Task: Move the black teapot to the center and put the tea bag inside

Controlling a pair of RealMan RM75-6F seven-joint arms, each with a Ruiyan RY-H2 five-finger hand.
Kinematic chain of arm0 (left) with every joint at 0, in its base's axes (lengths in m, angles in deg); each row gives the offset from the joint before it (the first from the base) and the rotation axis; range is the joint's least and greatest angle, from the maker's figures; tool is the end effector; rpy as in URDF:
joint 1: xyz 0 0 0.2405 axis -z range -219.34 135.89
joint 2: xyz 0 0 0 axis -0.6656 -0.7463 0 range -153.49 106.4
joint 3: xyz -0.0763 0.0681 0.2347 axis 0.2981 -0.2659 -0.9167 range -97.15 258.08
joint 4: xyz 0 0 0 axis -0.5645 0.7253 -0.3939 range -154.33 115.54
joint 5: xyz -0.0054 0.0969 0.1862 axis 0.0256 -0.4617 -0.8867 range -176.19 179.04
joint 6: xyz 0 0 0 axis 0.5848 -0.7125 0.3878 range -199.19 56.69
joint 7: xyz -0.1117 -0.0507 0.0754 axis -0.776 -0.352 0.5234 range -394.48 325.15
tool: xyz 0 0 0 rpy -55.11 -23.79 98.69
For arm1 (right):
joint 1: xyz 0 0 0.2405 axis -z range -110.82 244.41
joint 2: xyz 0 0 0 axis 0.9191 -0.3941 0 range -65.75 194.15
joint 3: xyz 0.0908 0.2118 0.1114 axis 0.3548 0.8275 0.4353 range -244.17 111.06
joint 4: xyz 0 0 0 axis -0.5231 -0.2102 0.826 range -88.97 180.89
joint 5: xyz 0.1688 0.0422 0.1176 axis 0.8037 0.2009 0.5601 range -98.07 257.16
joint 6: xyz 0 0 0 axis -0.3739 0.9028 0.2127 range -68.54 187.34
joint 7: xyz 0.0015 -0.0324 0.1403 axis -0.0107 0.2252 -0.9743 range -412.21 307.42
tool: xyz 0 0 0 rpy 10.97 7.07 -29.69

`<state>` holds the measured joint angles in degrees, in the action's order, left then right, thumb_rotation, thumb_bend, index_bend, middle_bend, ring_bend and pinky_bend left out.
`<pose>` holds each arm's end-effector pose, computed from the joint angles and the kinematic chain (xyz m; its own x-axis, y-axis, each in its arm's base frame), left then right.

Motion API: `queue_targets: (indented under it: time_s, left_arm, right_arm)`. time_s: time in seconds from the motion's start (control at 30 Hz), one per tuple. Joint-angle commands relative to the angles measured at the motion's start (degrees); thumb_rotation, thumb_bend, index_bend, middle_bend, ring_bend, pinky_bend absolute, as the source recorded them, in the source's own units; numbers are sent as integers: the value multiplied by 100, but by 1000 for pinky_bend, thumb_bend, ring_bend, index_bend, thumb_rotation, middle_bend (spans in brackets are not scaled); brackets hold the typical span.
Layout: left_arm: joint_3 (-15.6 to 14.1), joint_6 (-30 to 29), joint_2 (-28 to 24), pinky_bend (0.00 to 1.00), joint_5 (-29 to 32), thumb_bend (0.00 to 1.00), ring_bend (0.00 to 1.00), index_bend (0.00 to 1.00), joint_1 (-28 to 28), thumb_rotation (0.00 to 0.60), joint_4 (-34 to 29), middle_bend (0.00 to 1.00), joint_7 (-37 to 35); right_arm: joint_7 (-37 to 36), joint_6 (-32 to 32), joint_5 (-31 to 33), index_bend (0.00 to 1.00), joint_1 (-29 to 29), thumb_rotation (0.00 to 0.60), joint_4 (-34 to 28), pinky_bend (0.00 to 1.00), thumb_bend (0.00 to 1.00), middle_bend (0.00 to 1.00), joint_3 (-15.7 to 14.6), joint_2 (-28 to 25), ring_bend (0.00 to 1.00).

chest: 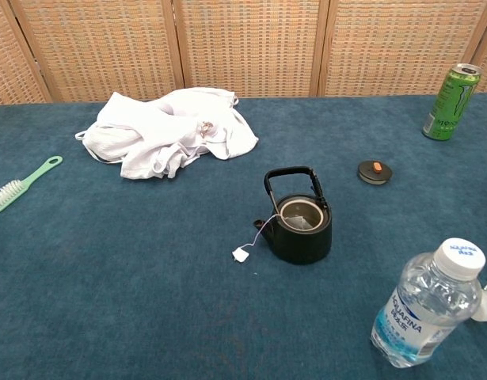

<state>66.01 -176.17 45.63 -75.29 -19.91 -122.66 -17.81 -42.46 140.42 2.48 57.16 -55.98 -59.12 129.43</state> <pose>-0.2496 0.1939 0.1380 0.4574 -0.1007 0.8835 0.8831 -0.0652 -0.4646 -0.2744 -0.2167 0.1462 0.3583 -0.0002 0.9336 -0.9331 0.0327 0.3581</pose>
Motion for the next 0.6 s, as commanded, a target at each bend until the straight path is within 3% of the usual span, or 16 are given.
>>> queue_targets:
  time_s: [0.03, 0.3, 0.6]
  left_arm:
    - [6, -55, -65, 69, -67, 536, 20, 0, -263, 600, 139, 11, -149]
    - [127, 54, -6, 60, -15, 538, 20, 0, -930, 600, 722, 11, -490]
    - [311, 363, -42, 56, -102, 538, 20, 0, -1161, 600, 785, 11, -455]
  right_arm:
    - [44, 47, -33, 239, 28, 600, -23, 302, 331, 237, -26, 32, 199]
    - [249, 148, -34, 239, 133, 600, -109, 302, 331, 237, -119, 77, 199]
    - [272, 127, -5, 239, 163, 600, -142, 302, 331, 237, -142, 61, 199]
